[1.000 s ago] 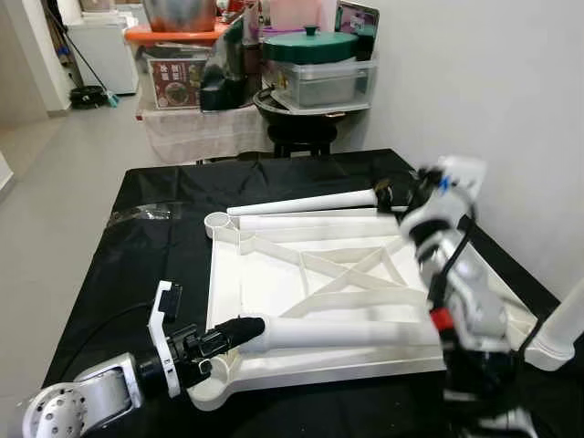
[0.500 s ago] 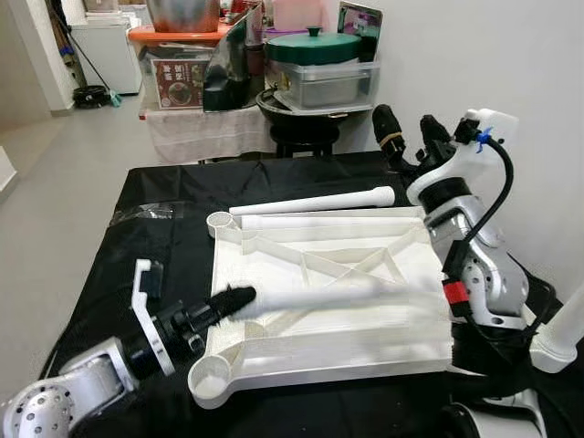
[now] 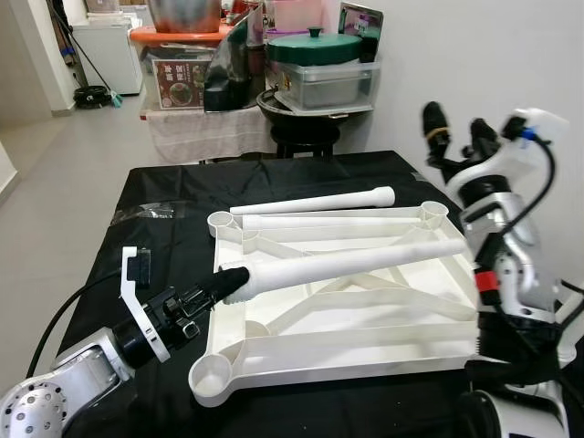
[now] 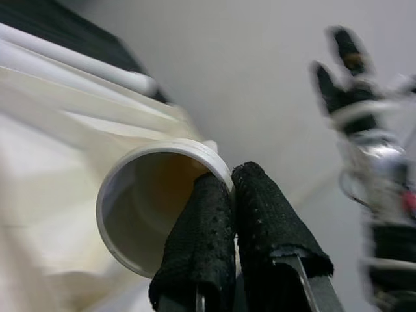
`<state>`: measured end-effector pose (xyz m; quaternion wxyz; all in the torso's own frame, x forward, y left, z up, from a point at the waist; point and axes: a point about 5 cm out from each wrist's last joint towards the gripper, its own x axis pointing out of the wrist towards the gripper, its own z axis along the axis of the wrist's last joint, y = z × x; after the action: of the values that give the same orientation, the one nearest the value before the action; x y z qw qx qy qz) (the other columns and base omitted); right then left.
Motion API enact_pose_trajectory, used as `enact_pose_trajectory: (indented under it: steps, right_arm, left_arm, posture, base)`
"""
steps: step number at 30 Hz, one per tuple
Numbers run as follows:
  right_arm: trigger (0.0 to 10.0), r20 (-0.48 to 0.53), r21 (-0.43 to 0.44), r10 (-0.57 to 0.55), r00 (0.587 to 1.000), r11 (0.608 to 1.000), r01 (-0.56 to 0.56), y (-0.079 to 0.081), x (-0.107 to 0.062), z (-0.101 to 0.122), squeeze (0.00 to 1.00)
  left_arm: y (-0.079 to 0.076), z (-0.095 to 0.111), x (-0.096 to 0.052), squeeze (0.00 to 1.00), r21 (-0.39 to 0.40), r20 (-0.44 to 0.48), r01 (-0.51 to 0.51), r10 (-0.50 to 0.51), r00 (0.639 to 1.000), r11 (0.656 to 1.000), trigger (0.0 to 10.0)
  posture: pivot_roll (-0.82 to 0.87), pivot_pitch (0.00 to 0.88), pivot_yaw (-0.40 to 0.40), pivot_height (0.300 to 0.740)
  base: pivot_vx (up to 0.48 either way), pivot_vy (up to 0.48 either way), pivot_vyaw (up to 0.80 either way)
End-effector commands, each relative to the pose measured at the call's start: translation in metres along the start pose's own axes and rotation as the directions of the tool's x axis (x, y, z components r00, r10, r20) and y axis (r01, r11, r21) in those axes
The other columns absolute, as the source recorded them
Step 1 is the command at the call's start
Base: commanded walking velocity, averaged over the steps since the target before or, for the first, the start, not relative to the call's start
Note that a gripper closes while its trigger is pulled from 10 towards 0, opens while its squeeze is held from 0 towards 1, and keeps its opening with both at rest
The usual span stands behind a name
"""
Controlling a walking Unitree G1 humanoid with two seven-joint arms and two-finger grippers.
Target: Building children table
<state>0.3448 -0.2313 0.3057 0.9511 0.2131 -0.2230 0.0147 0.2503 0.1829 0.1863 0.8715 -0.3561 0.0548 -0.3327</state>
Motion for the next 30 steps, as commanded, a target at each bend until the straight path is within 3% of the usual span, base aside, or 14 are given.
enact_pose_trajectory:
  steps: [1,5,6,10,11,14,15,17,23,26,30]
  right_arm:
    - [10.0,-0.037,0.069,0.001,0.999,0.998,0.002,-0.003,0.000,-0.002,0.00]
    - [10.0,-0.112,0.158,-0.015,0.994,0.987,0.032,-0.012,-0.009,-0.014,0.00]
    - [10.0,-0.132,0.198,-0.026,0.991,0.979,0.052,-0.014,-0.013,-0.019,0.00]
    - [10.0,-0.174,0.257,-0.028,0.984,0.964,0.073,-0.014,-0.019,-0.030,0.00]
    - [10.0,-0.237,0.300,0.004,0.971,0.951,0.069,-0.007,-0.026,-0.047,0.00]
    - [10.0,-0.269,0.319,0.024,0.963,0.946,0.065,-0.003,-0.030,-0.055,0.00]
    - [10.0,-0.336,0.369,0.084,0.938,0.928,0.049,0.014,-0.039,-0.075,0.00]
    - [10.0,-0.350,0.386,0.102,0.931,0.922,0.044,0.019,-0.041,-0.080,0.00]
    - [10.0,-0.380,0.495,0.195,0.904,0.868,0.021,0.044,-0.043,-0.090,0.00]
    - [10.0,-0.387,0.519,0.208,0.898,0.855,0.026,0.047,-0.044,-0.092,0.00]
    - [10.0,-0.384,0.586,0.219,0.897,0.808,0.053,0.053,-0.044,-0.092,0.00]
  left_arm:
    - [0.007,0.008,0.000,0.00,0.033,0.070,-0.069,0.066,0.995,0.997,10.0]
    - [0.017,0.025,0.002,0.00,0.042,0.184,-0.165,0.155,0.971,0.985,10.0]
    - [0.017,0.033,0.003,0.00,0.035,0.237,-0.166,0.154,0.959,0.985,10.0]
    - [0.014,0.043,0.005,0.00,0.030,0.296,-0.151,0.135,0.946,0.988,10.0]
    - [0.006,0.046,0.010,0.00,0.033,0.312,-0.095,0.080,0.947,0.995,10.0]
    - [0.002,0.047,0.012,0.00,0.034,0.316,-0.064,0.050,0.947,0.997,10.0]
    - [-0.009,0.042,0.022,0.00,0.033,0.282,0.015,-0.024,0.959,0.999,10.0]
    - [-0.012,0.039,0.025,0.00,0.032,0.264,0.033,-0.040,0.964,0.999,10.0]
    - [-0.015,0.027,0.032,0.00,0.030,0.236,0.060,-0.065,0.970,0.998,10.0]
    - [-0.017,0.025,0.033,0.00,0.026,0.233,0.073,-0.077,0.969,0.997,10.0]
    - [-0.017,0.020,0.031,0.00,0.011,0.226,0.079,-0.080,0.971,0.997,10.0]
  posture:
    - [0.06,0.000,-0.026,0.740]
    - [0.05,0.000,-0.025,0.740]
    - [0.05,0.000,-0.024,0.740]
    - [0.05,0.000,-0.021,0.740]
    - [0.05,0.000,-0.021,0.740]
    - [0.05,0.000,-0.021,0.740]
    - [0.05,0.000,-0.020,0.740]
    - [0.05,0.000,-0.020,0.740]
    - [0.05,0.000,-0.020,0.740]
    - [0.05,0.000,-0.023,0.740]
    - [0.05,0.000,-0.026,0.740]
  base:
    - [0.000,0.000,0.00]
    - [0.000,0.000,0.00]
    - [0.000,0.000,0.00]
    - [0.000,0.000,0.00]
    - [0.000,0.000,0.00]
    - [0.000,0.000,0.00]
    - [0.000,0.000,0.00]
    - [0.000,0.000,0.00]
    - [0.000,0.000,0.00]
    - [0.000,0.000,0.00]
    - [0.000,0.000,0.00]
